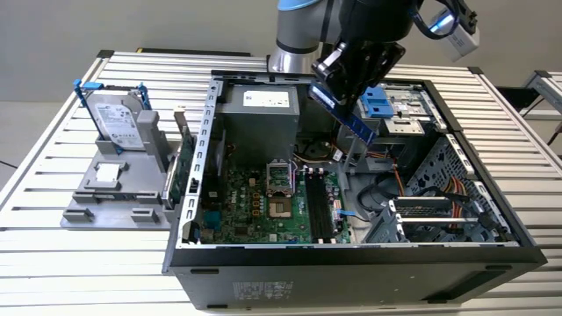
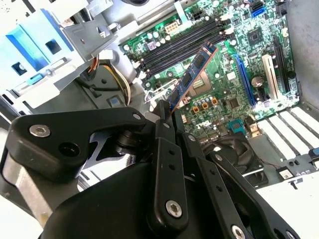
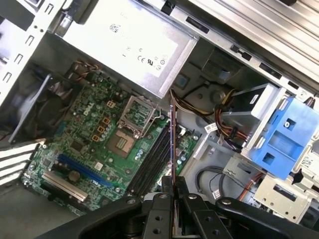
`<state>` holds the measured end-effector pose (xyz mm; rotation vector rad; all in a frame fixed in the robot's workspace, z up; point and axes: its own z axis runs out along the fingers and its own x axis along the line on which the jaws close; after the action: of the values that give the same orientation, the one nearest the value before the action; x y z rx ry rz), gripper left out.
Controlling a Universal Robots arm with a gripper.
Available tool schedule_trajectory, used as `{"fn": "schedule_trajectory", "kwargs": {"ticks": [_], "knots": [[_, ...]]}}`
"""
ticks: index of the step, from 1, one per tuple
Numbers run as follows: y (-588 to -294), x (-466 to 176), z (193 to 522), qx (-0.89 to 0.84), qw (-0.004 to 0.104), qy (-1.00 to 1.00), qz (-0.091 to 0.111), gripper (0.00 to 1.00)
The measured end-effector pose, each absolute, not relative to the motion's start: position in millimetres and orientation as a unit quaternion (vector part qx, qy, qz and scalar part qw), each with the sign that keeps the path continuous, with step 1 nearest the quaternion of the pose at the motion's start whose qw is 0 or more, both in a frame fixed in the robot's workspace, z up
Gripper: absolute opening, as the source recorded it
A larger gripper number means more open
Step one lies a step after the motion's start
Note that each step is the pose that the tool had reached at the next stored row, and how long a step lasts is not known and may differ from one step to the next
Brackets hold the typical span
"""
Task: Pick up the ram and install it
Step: 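Insert the ram into the slot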
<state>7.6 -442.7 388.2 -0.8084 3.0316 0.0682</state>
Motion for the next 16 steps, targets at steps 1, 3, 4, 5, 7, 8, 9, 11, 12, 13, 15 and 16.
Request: {"fn": "schedule_trajectory", "kwargs": {"ticks": [1,3,4,5,7,8,9,11,12,13,15,16], "knots": [[-442.7,7.6,388.2,-0.255,0.002,0.967,0.022,0.0],[-442.6,7.6,388.2,-0.251,0.002,0.968,0.022,0.0],[-442.6,7.6,388.2,-0.249,0.002,0.968,0.022,0.0],[-442.7,7.6,388.2,-0.246,0.002,0.969,0.022,0.0],[-442.7,7.6,388.2,-0.242,0.002,0.97,0.022,0.0],[-442.7,7.6,388.2,-0.24,0.002,0.971,0.022,0.0],[-442.7,7.6,388.2,-0.237,0.002,0.971,0.022,0.0],[-442.6,7.6,388.2,-0.233,0.002,0.972,0.022,0.0],[-442.7,7.5,388.2,-0.231,0.002,0.973,0.022,0.0],[-442.7,7.6,388.2,-0.228,0.002,0.973,0.022,0.0],[-442.6,7.6,388.2,-0.224,0.002,0.974,0.022,0.0],[-442.6,7.6,388.2,-0.222,0.002,0.975,0.022,0.0]]}}
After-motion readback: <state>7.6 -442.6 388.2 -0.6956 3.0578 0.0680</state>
